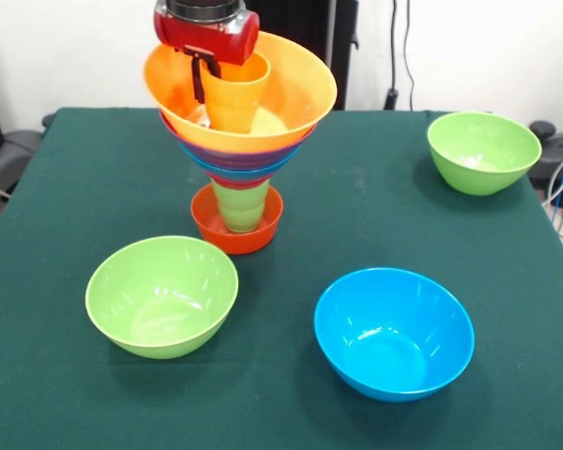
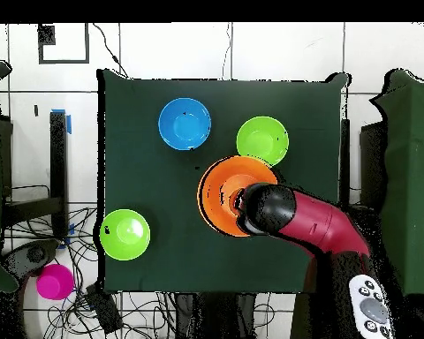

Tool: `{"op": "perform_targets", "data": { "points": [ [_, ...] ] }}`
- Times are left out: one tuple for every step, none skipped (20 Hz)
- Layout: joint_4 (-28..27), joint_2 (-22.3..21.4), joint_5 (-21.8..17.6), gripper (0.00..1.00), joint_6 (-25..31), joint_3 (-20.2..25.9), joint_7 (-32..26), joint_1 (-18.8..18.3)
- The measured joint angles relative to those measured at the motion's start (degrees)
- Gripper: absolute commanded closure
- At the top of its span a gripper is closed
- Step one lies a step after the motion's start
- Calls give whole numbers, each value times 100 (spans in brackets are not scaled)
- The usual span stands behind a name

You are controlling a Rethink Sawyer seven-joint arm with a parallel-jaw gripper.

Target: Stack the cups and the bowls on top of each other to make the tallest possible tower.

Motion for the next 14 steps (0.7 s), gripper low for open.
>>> {"op": "perform_targets", "data": {
  "points": [
    [31,-12,17,100,-32,15,0,-27],
    [56,-23,25,100,-56,25,0,-46],
    [81,-34,33,100,-80,36,0,-64],
    [122,-49,43,100,-117,52,0,-92],
    [158,-63,51,100,-155,63,0,-115],
    [189,-75,58,100,-189,70,0,-137],
    [228,-91,72,100,-234,82,0,-166],
    [259,-104,83,100,-262,95,0,-190],
    [284,-115,93,100,-282,110,0,-212],
    [323,-132,103,100,-312,134,0,-246],
    [379,-158,104,100,-363,173,0,-296],
    [404,-168,104,100,-389,191,0,-318],
    [426,-177,107,100,-412,207,0,-337],
    [448,-185,109,100,-436,222,0,-357]
  ]
}}
